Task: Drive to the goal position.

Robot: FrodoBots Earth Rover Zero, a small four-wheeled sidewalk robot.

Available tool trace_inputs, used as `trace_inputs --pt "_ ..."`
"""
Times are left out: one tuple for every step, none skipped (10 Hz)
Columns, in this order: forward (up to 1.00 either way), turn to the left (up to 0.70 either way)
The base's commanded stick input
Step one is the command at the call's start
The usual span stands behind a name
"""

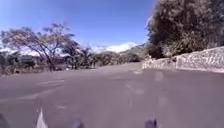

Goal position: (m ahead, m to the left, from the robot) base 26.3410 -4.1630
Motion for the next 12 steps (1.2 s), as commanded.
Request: trace_inputs --pt "0.85 -0.34" --pt "0.85 -0.34" --pt "0.85 -0.34" --pt "0.85 -0.34" --pt "0.85 -0.34" --pt "0.85 -0.34" --pt "0.85 -0.34" --pt "0.85 -0.34" --pt "0.85 -0.34" --pt "0.85 -0.34" --pt "0.85 -0.34" --pt "0.85 -0.34"
